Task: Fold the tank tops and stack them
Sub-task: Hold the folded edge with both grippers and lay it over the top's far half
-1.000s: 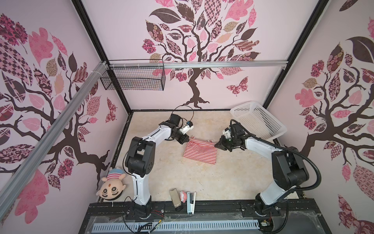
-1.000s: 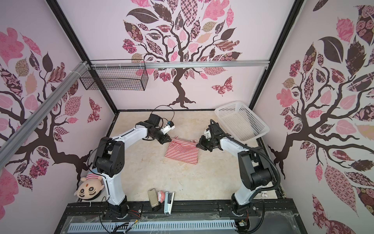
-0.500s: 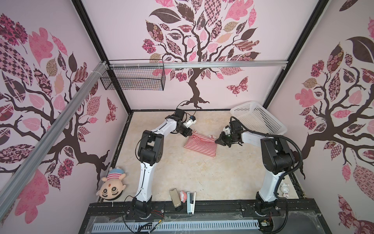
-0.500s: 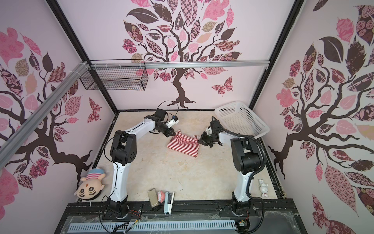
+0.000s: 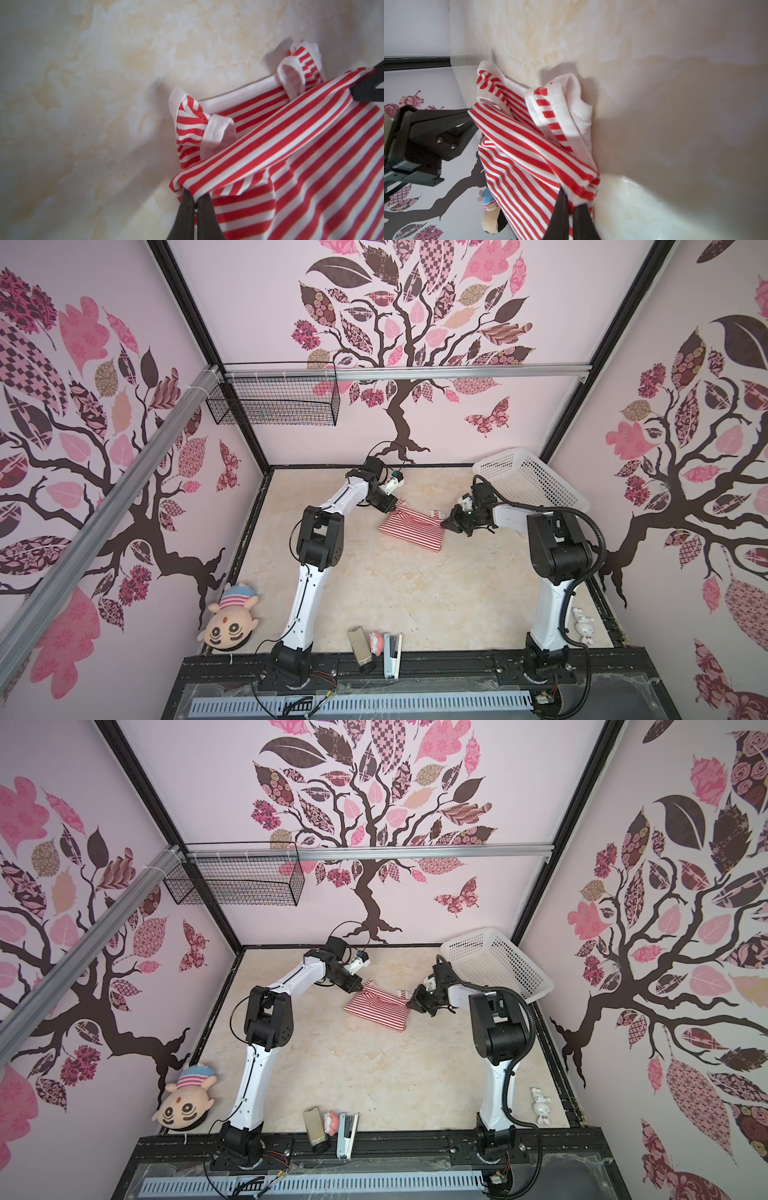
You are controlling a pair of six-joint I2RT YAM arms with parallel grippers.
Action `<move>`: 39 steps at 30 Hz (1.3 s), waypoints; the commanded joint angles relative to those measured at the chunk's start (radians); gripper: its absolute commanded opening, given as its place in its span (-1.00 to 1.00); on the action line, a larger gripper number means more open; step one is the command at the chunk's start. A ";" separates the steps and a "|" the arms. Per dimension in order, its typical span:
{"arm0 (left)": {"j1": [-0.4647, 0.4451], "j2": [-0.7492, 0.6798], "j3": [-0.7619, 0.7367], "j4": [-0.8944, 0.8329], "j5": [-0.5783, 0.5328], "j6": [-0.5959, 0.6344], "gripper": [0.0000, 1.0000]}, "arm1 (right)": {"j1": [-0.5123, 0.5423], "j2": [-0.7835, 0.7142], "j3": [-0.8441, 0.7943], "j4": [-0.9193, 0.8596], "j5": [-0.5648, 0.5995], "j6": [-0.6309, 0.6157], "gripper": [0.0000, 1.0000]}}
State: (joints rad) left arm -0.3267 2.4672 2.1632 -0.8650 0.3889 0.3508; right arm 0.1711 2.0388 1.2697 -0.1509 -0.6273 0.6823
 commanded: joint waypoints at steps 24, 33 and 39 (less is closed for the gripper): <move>-0.024 -0.824 -0.804 -0.023 0.097 0.095 -1.00 | 0.134 -0.757 -0.359 -0.228 0.034 0.024 -1.00; -0.124 -1.094 -0.981 -0.087 0.057 0.097 -1.00 | 0.146 -1.002 -0.437 -0.371 0.040 0.039 -1.00; -0.126 -1.210 -1.010 -0.153 0.062 0.090 -1.00 | 0.147 -1.147 -0.443 -0.487 0.050 0.046 -1.00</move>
State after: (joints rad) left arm -0.4679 1.2964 1.1717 -0.9360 0.5026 0.4423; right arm 0.3328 0.9421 0.8234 -0.5236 -0.6331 0.7151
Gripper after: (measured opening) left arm 0.047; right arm 0.065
